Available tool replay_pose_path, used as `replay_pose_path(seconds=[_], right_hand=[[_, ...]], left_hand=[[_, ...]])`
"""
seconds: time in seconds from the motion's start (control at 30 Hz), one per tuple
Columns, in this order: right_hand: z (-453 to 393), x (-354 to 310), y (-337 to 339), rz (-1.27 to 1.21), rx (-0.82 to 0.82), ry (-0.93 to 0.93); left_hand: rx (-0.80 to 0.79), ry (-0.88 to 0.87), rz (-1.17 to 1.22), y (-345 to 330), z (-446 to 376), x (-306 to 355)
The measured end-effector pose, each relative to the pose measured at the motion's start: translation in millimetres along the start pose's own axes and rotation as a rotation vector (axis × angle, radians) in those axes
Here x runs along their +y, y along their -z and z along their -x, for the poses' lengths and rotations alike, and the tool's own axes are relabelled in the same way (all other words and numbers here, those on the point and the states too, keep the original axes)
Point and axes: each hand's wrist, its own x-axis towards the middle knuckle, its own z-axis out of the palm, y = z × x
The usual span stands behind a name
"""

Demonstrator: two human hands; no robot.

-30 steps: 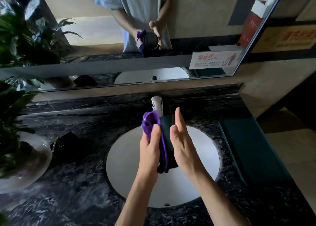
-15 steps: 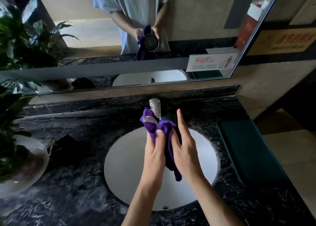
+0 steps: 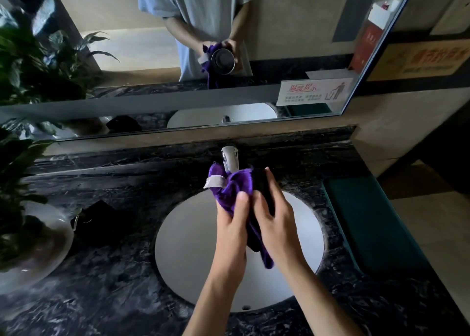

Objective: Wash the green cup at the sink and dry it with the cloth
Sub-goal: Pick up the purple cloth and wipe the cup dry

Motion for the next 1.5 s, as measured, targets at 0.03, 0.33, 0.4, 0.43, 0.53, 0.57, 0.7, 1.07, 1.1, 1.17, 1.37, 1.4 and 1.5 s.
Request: replay_pose_path(seconds=[0.03,0.33,0.4,0.43,0.53,0.57,0.7,1.07,1.1,1.17,1.37,1.4,1.5], right_hand=[[0.2,-0.7,-1.8,0.029,-0.005,-0.002],[7.0,1.3,-2.9,-0.191,-0.028,-0.003],[5.4,-0.3,-4.5,-0.244,-0.008,-0.027],[4.5,-0.5,-5.4,-0.233,0.014,-0.021],[-1.5,-6.5,-2.8,-0.049,0.049,-0.002],[-3.1,-9.1,-1.2,0.007,0.006,-0.034],[-8.6,8.3,13.0,-0.255,-0.026,-0.126],[3.3,-15.3,18.7,-0.666,-0.737,-0.451],[12.4,-36.6,26.1,-0.498,-0.836,-0.378],[15.4,-49.7,19.4,-0.643,-0.825,-0.403],[0.9,0.9,14.1,-0.571,-0.228,-0.119],[-0.5,1.3,11.8,-0.519,-0.177,-0.063],[-0.9,-1.7,4.0,-0.448,-0.062,-0.027]], left_hand=[[-0.006,-0.026,-0.079,-1.1,-1.1,0.1],[0.172,0.376,0.158,10.3,-8.4,13.8],[0.095,0.529,0.337,5.8,-4.9,20.1],[0.079,0.514,0.372,4.4,-2.7,19.4],[0.036,0.327,0.348,8.4,-1.8,11.6],[0.047,0.306,0.31,8.7,-2.0,9.8],[-0.022,0.425,0.421,11.9,2.0,17.6],[-0.153,0.398,0.141,18.3,-4.1,-2.3],[-0.279,0.291,0.042,22.9,5.4,-7.3],[-0.293,0.2,-0.076,28.0,6.0,-8.5],[-0.02,0.079,-0.041,27.0,-16.0,25.4],[-0.005,0.063,-0.077,21.3,-15.6,23.1],[0.065,0.029,-0.167,14.7,-12.2,20.9]])
